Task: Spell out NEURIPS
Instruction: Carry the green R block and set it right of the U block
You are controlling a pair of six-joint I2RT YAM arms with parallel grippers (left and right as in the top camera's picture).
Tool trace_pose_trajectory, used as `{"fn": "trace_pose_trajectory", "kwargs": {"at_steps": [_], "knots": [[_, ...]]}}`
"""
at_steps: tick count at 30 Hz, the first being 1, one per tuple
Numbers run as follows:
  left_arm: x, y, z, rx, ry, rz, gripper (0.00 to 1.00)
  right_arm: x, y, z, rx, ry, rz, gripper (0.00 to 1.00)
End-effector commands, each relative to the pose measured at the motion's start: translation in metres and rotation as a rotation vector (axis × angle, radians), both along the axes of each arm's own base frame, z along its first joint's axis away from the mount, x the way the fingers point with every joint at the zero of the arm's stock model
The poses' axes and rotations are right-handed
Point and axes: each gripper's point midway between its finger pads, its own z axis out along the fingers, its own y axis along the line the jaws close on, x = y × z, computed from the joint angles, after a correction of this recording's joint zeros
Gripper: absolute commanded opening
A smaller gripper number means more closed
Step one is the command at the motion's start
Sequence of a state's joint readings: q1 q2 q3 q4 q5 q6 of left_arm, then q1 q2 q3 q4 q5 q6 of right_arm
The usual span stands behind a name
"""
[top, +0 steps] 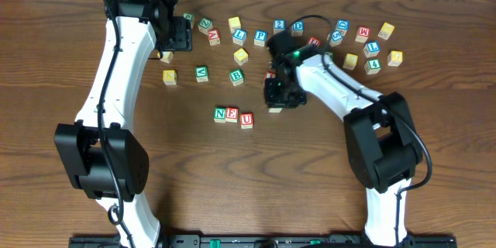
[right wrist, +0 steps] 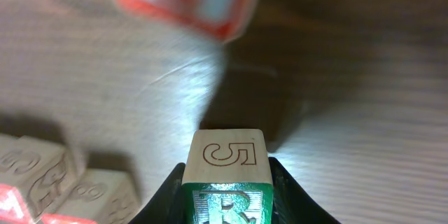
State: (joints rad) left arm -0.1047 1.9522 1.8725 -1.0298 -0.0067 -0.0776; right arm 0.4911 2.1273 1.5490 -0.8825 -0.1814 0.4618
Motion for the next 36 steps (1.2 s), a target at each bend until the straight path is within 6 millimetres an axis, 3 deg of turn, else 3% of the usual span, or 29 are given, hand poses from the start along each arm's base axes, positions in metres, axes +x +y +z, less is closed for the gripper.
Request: {"fn": "trace_pose_trajectory", "kwargs": {"at_steps": [1, 12, 36], "knots": [[-0.001, 0.004, 0.013, 0.01, -0.028, 0.006, 0.75, -0.013, 0.012, -0.005, 0.001, 0.022, 0.042, 0.24], [-0.001, 0.004, 0.013, 0.01, -0.028, 0.006, 0.75, -0.028, 0.032, -0.005, 0.0, 0.025, 0.081, 0.25], [-0.001, 0.004, 0.013, 0.01, -0.028, 0.006, 0.75, -0.034, 0.03, -0.002, -0.015, 0.06, 0.044, 0.45]]}}
